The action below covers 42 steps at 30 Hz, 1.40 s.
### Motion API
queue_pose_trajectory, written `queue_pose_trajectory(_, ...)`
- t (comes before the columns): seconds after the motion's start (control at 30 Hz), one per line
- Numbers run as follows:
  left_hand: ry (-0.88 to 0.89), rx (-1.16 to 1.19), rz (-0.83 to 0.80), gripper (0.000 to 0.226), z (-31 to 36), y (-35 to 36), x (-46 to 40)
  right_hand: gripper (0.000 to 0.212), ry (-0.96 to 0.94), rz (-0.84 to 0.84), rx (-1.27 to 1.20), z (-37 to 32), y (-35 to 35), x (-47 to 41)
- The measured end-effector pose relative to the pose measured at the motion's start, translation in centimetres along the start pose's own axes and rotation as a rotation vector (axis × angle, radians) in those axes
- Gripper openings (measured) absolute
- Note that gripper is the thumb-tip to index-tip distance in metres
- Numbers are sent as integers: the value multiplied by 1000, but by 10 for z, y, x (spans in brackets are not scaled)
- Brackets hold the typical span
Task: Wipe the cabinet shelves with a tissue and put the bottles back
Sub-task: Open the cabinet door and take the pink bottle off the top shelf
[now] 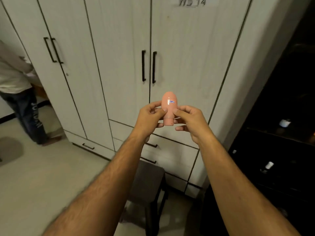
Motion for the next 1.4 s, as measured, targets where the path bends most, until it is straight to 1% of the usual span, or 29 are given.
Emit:
queue_pose_trajectory(0.1, -103, -33, 35, 35, -45, -27, -4, 7, 95, -47, 16, 47, 31, 0)
queue_pose_trajectory(0.3, -283, -87, 51, 36, -136, -60, -17, 17, 283, -142, 74, 145, 78, -13)
queue_pose_trajectory(0.43, -363, -126, 89, 39, -191, -72, -37, 19, 378, -166, 89, 201, 99, -31)
queue_pose_trajectory(0.5, -443, -181, 110, 39, -240, -77, -53, 20, 452, -180, 126, 250, 112, -49)
queue_pose_trajectory(0.6, -476, -182, 129, 37, -267, -82, -51, 11, 487, -167, 115, 277, 114, -46)
queue_pose_trajectory(0.67, -520, -174, 137, 34, -291, -85, -51, 10, 533, -169, 121, 302, 118, -46)
queue_pose_trajectory(0.8, -605, -225, 140, 27, -367, -98, -57, 17, 654, -142, 177, 385, 131, -46)
queue_pose_trajectory(0.9, -652, -300, 123, 29, -418, -103, -69, 14, 723, -102, 193, 432, 142, -52)
queue_pose_trajectory(1.0, -716, -326, 121, 30, -474, -107, -86, 8, 785, -40, 204, 480, 151, -66)
queue_pose_trajectory(1.1, -747, -366, 105, 29, -523, -110, -98, 7, 822, 6, 222, 522, 158, -74)
queue_pose_trajectory(1.17, -781, -376, 75, 29, -556, -112, -103, 8, 844, 26, 240, 551, 163, -79)
queue_pose_trajectory(1.4, -856, -430, -19, 31, -655, -117, -104, 22, 923, 65, 306, 641, 168, -76)
Point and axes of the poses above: each hand's wrist, its own x-axis away from the middle knuckle, its own y-axis out of the palm, z = x × y, the point moved 8 cm from there along -x, towards the middle knuckle, and after that the axes turned 13 degrees about z, right-handed, at the moved point
